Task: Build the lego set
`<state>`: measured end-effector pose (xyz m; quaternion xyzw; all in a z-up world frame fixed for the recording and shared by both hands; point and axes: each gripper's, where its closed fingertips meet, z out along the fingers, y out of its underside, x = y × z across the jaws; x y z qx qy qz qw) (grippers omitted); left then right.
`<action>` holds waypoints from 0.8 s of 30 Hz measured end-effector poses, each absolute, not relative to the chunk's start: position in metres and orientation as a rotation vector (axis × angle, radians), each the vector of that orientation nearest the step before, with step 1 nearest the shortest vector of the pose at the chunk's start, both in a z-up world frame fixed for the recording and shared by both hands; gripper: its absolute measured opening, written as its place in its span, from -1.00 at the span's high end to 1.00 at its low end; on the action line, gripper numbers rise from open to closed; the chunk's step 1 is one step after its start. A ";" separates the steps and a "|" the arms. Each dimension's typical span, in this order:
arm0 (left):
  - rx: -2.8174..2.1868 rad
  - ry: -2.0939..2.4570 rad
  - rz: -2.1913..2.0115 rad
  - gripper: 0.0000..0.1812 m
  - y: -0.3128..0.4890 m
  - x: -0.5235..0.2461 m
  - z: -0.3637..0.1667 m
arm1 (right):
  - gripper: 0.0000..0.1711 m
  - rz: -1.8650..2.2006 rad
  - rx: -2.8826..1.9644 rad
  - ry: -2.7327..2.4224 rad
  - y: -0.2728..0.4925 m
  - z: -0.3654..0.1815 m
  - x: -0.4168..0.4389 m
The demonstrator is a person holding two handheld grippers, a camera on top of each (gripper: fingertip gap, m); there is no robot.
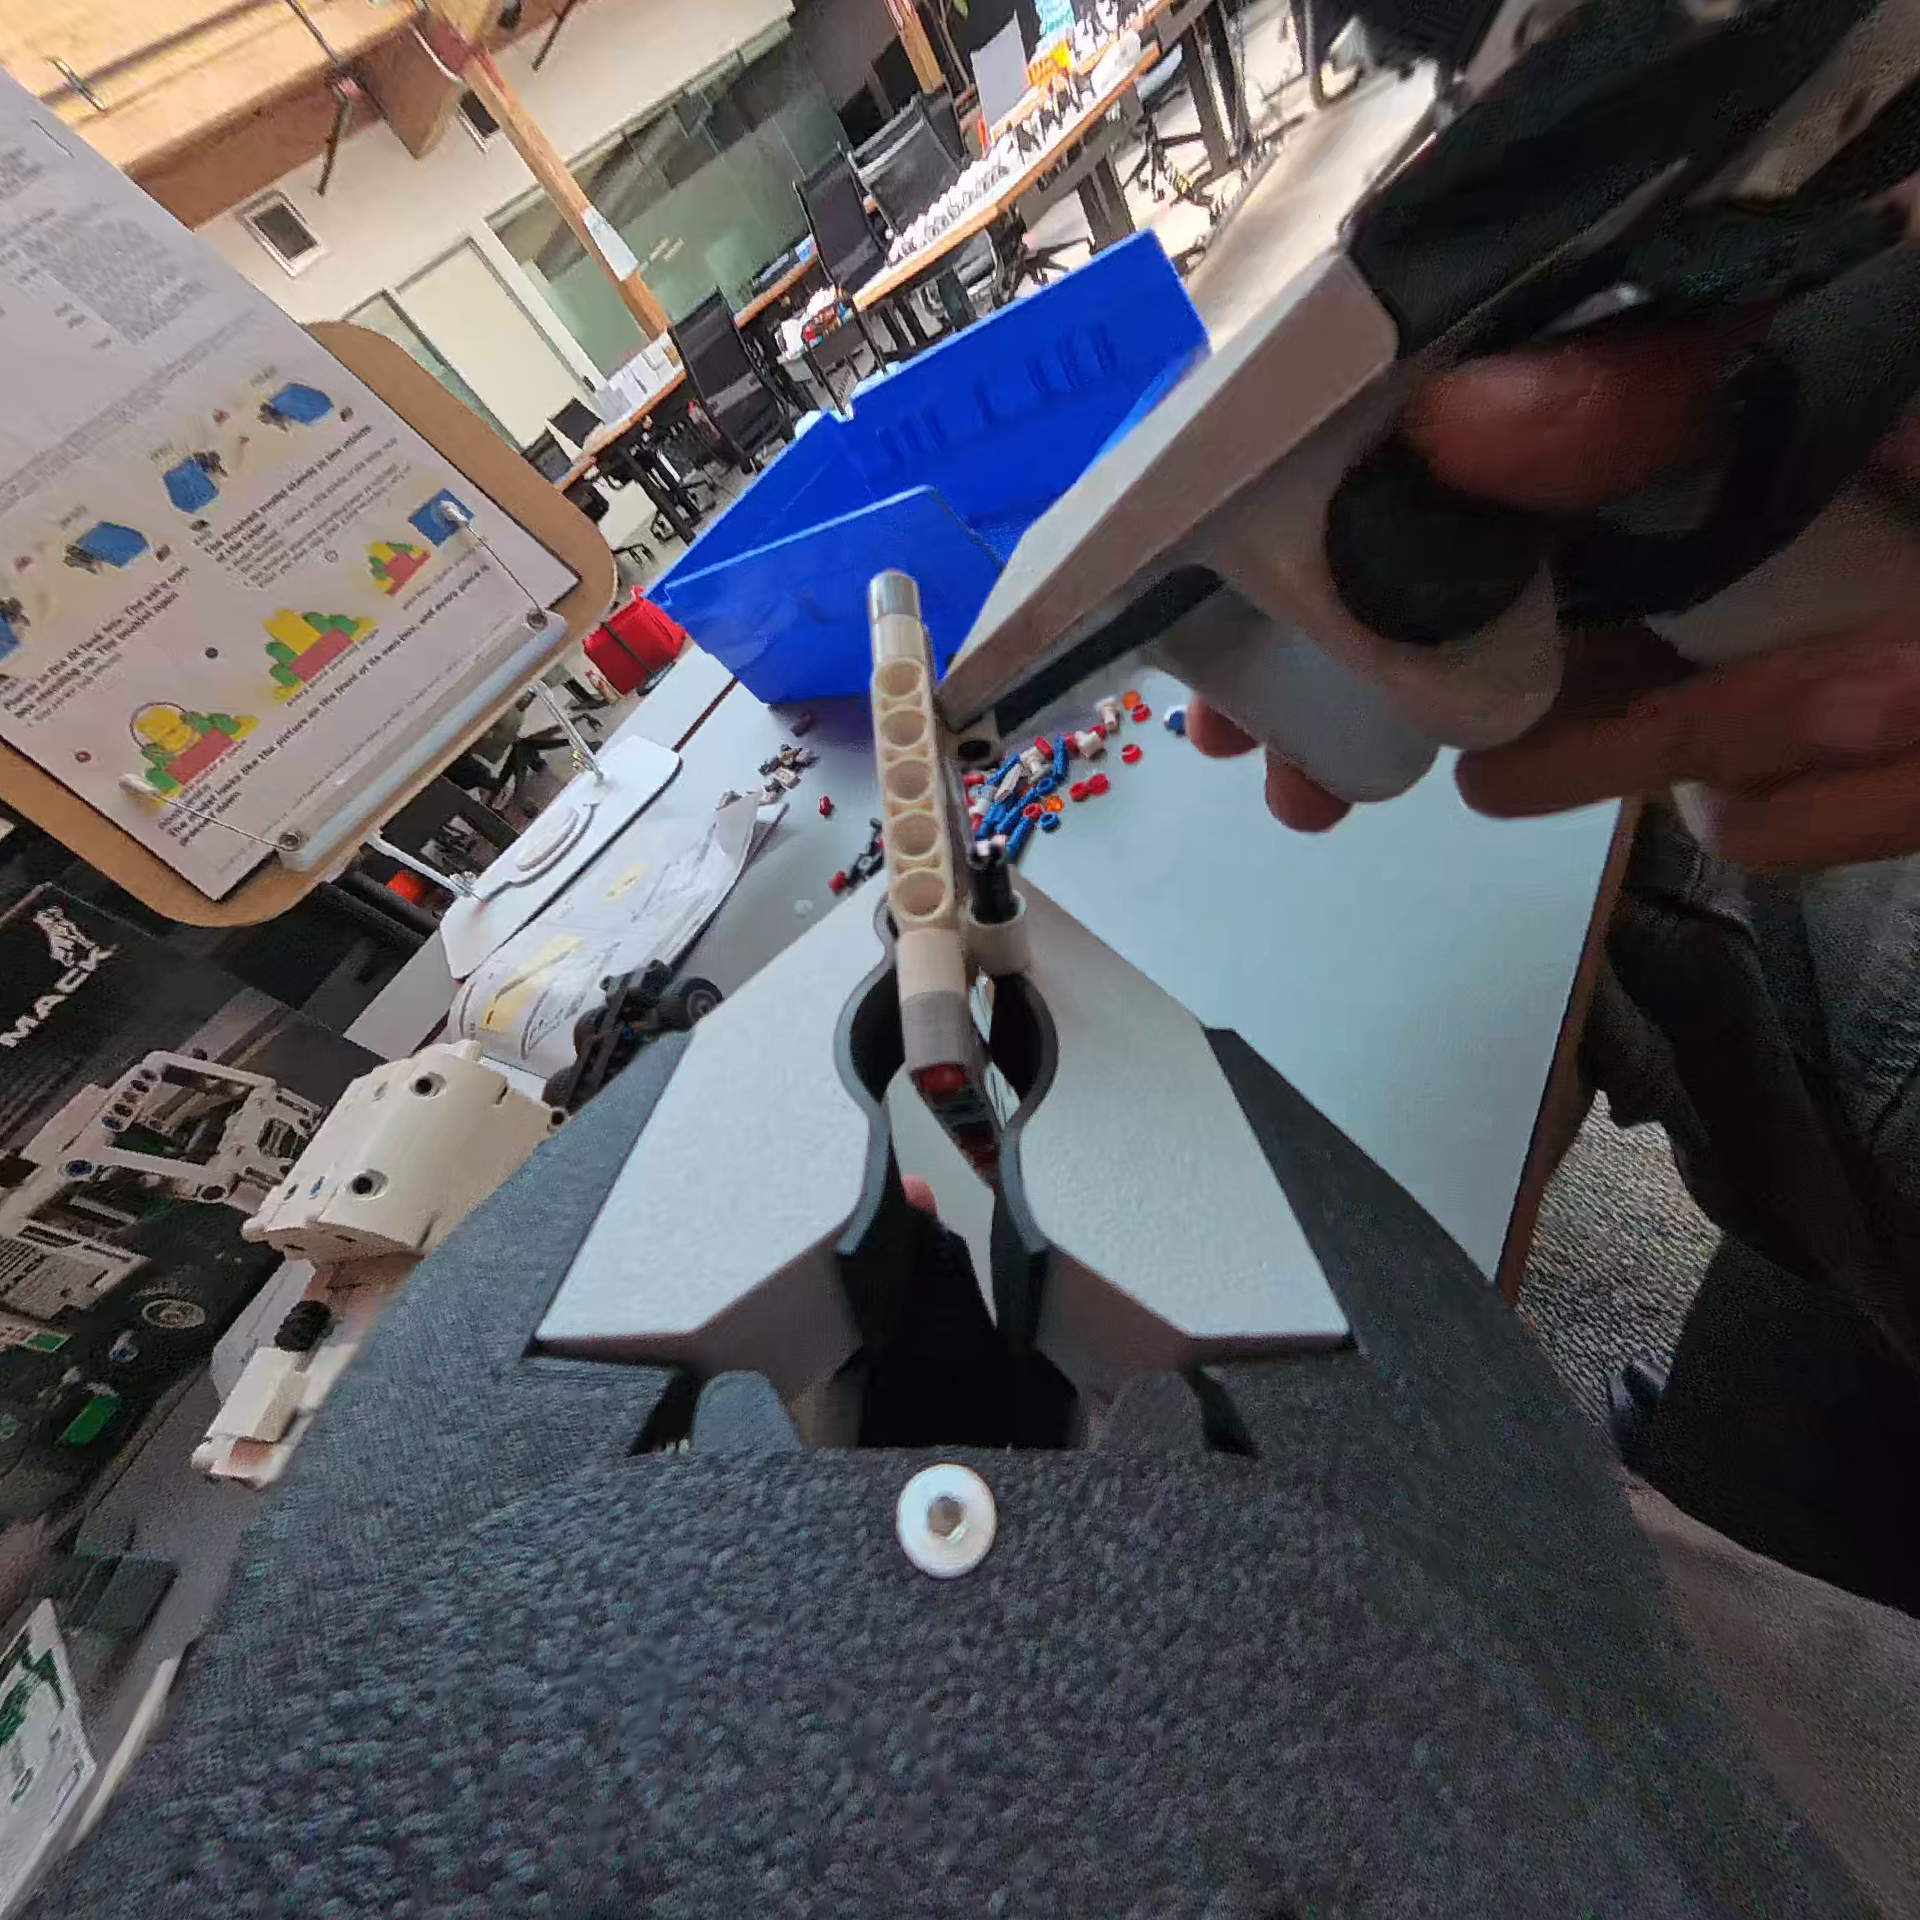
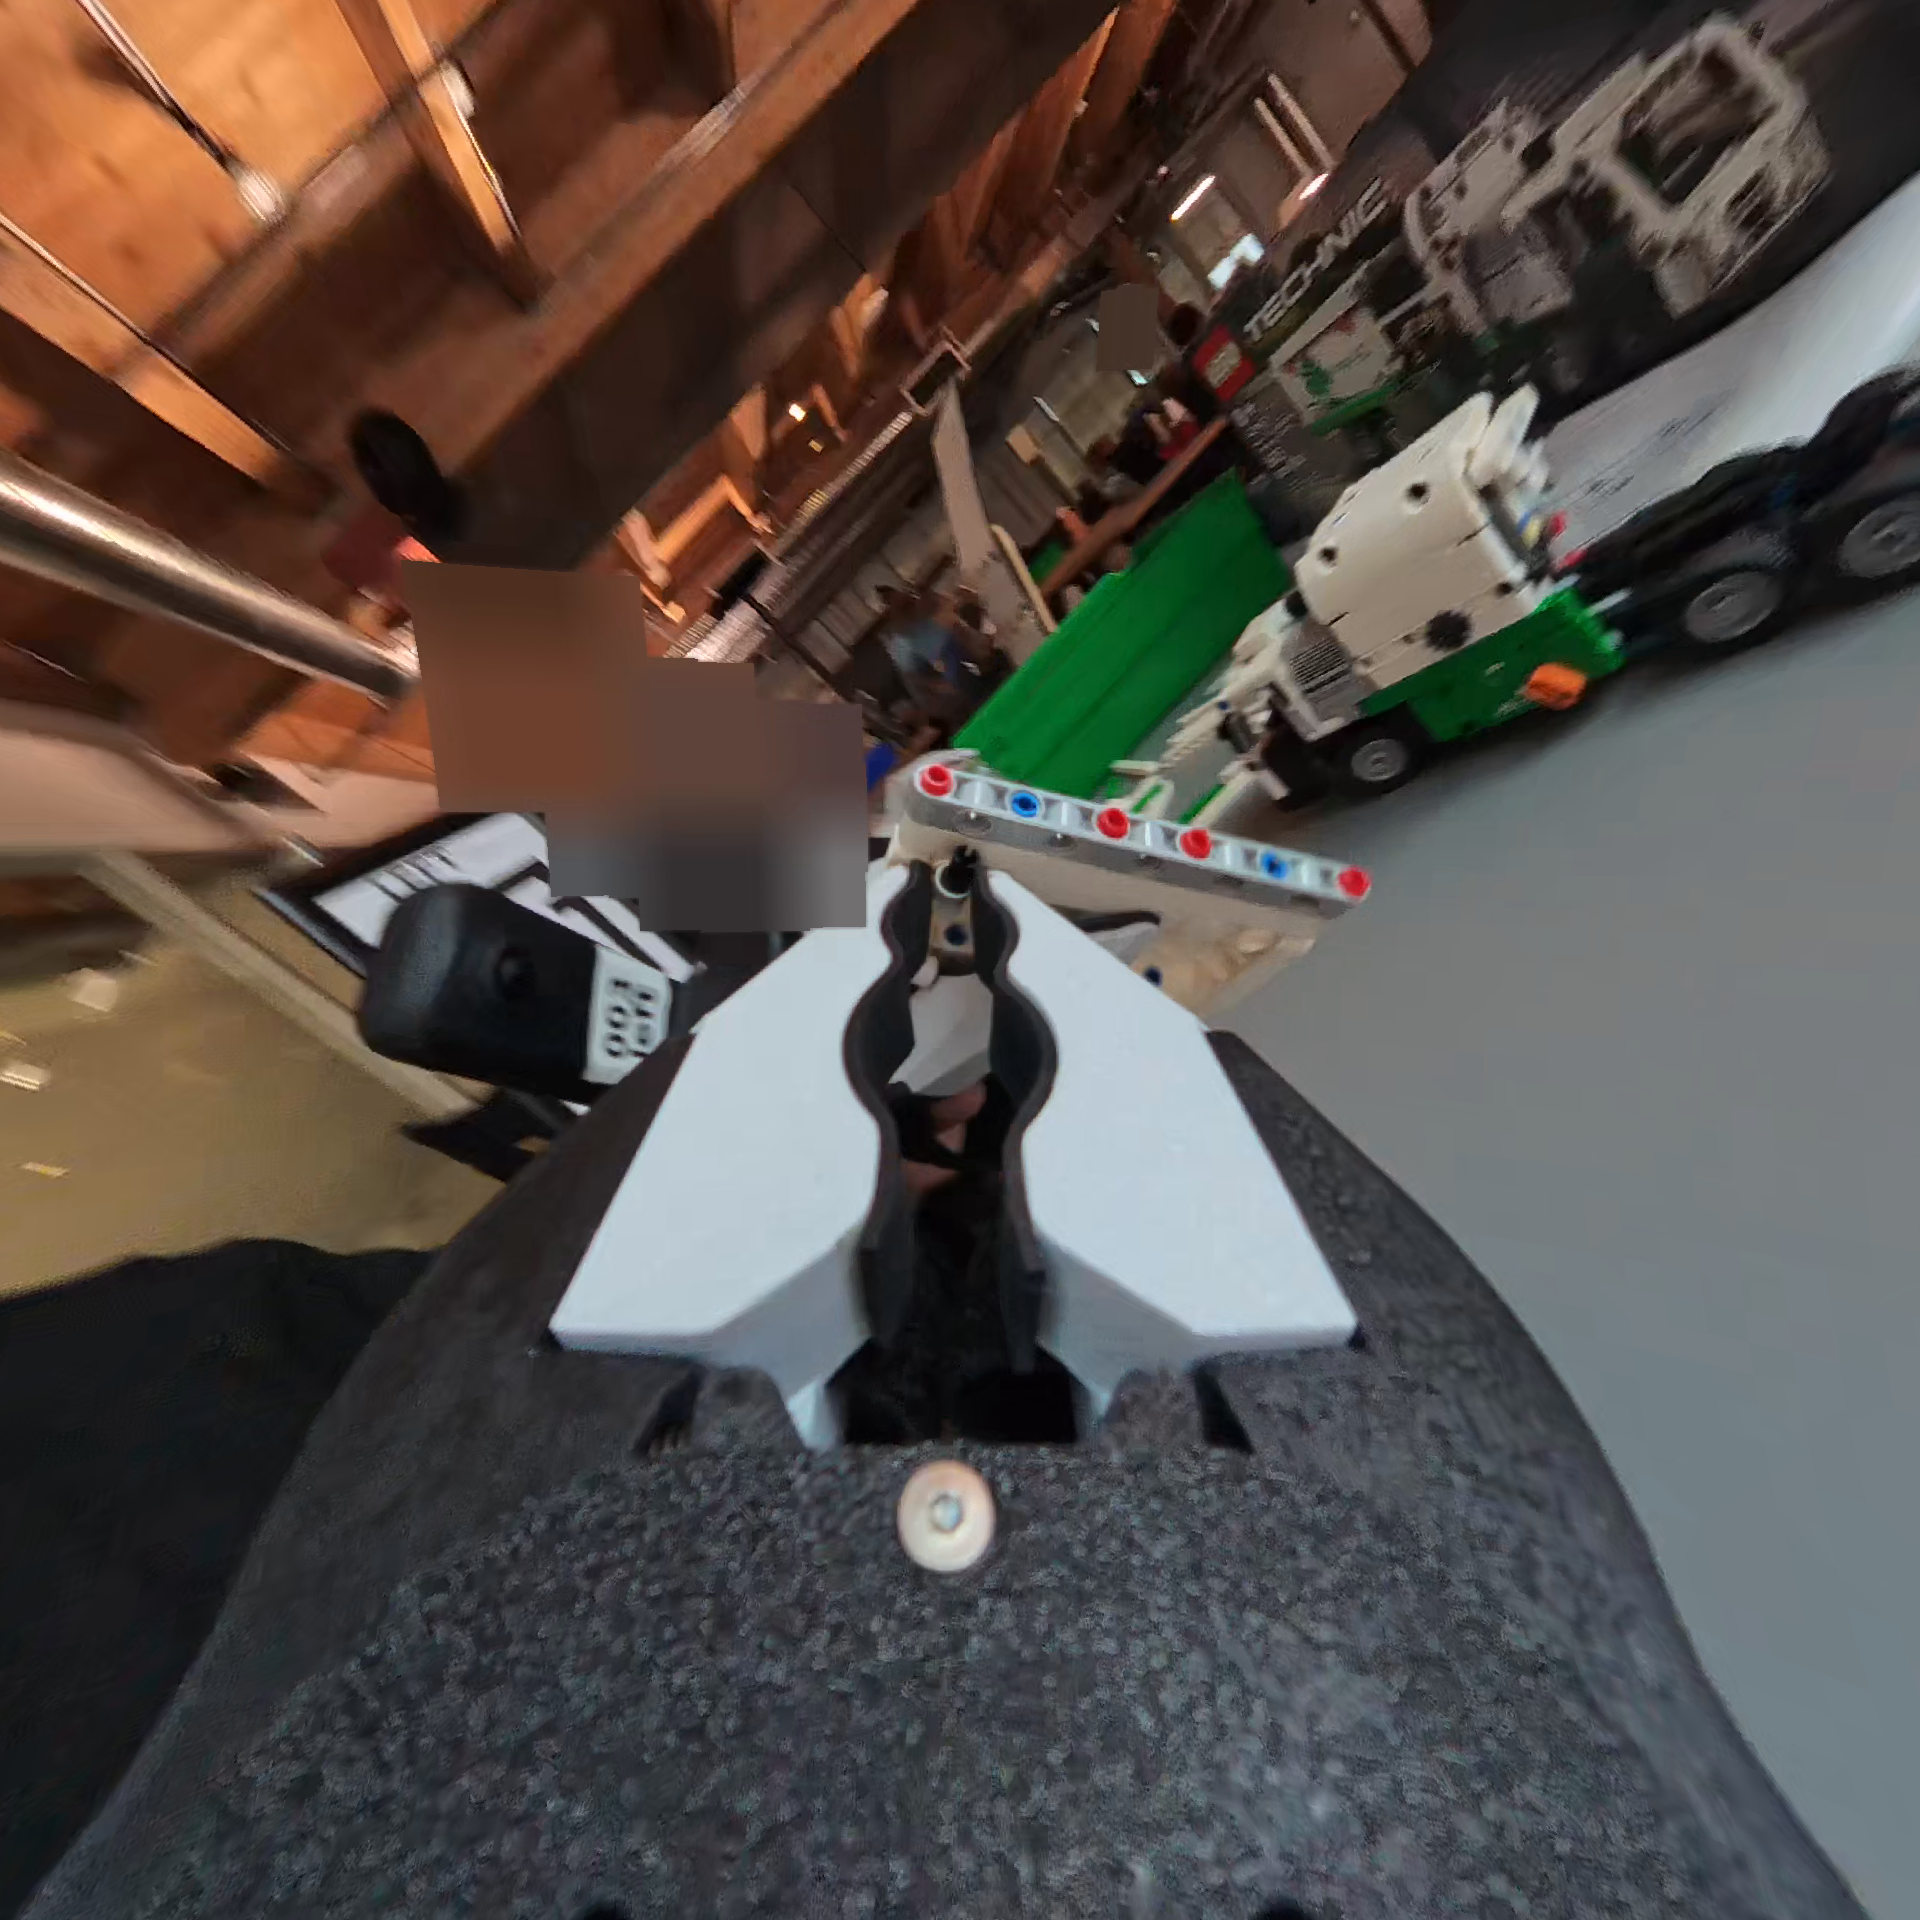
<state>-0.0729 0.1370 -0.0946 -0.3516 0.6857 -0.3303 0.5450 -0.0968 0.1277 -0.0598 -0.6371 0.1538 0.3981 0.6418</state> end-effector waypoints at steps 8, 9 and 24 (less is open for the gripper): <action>-0.943 1.711 -0.767 0.93 0.125 -0.080 -0.097 | 0.93 -0.381 -1.674 -0.206 0.118 -0.058 -0.096; -0.943 1.707 -0.761 0.93 0.125 -0.080 -0.095 | 0.93 -0.441 -1.668 -0.221 0.117 -0.056 -0.096; -0.886 1.727 -0.860 0.89 0.123 -0.089 -0.112 | 0.93 -0.500 -1.781 -0.355 0.125 -0.066 -0.102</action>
